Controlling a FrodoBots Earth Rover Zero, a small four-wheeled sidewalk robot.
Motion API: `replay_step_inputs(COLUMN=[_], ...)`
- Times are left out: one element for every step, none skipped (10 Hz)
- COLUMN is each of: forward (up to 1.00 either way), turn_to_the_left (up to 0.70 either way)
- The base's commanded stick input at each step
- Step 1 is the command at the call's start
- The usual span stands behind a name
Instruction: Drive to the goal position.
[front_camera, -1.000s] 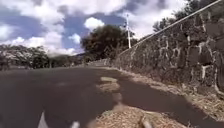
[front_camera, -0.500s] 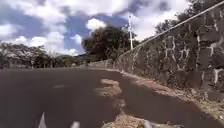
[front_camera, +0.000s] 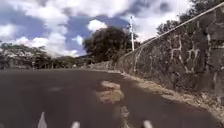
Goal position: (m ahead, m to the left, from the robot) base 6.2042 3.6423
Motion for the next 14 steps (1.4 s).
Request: replay_step_inputs(forward=[0.5, 0.5, 0.5, 0.5, 0.5, 0.5, 0.5, 0.5, 0.5, 0.5, 0.5, 0.5, 0.5, 0.5], turn_to_the_left=[0.0, 0.0, 0.0, 0.0, 0.0, 0.0, 0.0, 0.0, 0.0, 0.0, 0.0, 0.0, 0.0, 0.0])
